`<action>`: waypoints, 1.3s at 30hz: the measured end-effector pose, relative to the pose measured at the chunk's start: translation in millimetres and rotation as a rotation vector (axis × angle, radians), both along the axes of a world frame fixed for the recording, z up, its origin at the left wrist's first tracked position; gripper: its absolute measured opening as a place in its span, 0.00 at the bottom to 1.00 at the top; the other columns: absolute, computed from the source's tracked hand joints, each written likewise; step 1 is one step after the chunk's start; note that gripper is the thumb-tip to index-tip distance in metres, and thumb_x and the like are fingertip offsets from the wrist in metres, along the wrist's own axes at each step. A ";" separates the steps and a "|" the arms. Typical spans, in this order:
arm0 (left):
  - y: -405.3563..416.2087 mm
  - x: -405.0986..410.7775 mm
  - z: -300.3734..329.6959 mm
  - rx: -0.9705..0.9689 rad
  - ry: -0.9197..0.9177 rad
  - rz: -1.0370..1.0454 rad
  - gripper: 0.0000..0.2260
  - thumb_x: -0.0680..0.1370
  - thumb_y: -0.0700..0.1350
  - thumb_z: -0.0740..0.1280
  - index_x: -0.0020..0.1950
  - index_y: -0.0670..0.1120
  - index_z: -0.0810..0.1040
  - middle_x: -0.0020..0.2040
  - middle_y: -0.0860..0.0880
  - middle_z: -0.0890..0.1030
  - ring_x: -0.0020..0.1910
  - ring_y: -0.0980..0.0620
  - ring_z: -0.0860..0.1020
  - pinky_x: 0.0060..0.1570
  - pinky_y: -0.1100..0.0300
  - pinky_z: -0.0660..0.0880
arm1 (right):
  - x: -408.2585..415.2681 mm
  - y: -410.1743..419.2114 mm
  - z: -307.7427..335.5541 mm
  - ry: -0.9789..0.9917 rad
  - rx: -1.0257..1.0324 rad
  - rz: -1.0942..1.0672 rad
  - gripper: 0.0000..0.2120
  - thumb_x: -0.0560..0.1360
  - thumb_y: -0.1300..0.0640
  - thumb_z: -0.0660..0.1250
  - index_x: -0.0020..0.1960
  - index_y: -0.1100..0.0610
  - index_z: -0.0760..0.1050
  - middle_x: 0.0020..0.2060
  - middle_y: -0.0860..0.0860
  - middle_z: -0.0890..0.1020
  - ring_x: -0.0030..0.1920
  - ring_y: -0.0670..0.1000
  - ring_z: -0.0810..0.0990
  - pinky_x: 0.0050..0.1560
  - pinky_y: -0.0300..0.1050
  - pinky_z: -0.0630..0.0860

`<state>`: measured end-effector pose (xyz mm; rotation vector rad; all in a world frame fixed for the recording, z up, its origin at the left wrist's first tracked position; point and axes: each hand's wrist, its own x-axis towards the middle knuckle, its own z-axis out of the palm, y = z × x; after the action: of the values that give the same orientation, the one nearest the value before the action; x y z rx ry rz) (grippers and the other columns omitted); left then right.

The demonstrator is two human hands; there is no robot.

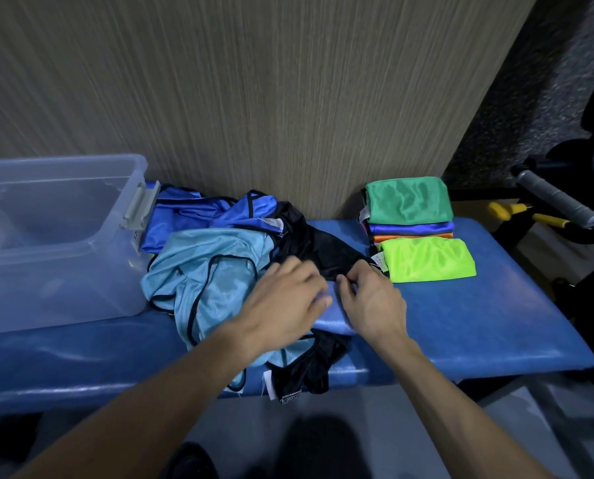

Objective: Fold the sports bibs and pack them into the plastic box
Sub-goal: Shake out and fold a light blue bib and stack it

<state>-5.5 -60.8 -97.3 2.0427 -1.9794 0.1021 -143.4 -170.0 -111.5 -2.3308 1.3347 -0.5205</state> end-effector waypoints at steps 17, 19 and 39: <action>16.5 3.1 -34.8 -0.035 -0.096 -0.049 0.21 0.86 0.54 0.52 0.79 0.56 0.66 0.73 0.51 0.71 0.68 0.47 0.68 0.69 0.50 0.67 | -12.9 -38.1 36.6 0.019 0.138 0.188 0.06 0.72 0.53 0.77 0.38 0.47 0.83 0.34 0.45 0.85 0.37 0.47 0.84 0.42 0.50 0.84; 16.9 2.5 -35.0 -0.033 -0.091 -0.052 0.21 0.86 0.54 0.52 0.79 0.56 0.66 0.73 0.51 0.70 0.68 0.47 0.68 0.69 0.50 0.67 | -7.6 -38.6 36.8 0.074 0.145 0.167 0.07 0.71 0.54 0.76 0.36 0.46 0.82 0.34 0.45 0.85 0.37 0.49 0.84 0.43 0.51 0.84; 20.2 5.3 -42.1 -0.063 -0.064 -0.055 0.20 0.86 0.54 0.52 0.79 0.57 0.66 0.75 0.54 0.68 0.71 0.49 0.65 0.71 0.57 0.58 | -6.1 -54.7 41.0 -0.464 0.990 -0.006 0.08 0.79 0.70 0.66 0.54 0.60 0.79 0.29 0.49 0.74 0.24 0.43 0.69 0.23 0.35 0.68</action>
<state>-0.2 -40.6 -139.4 1.9677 -2.0420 0.2180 -149.6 -224.8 -70.5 -1.2977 1.0232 -0.2681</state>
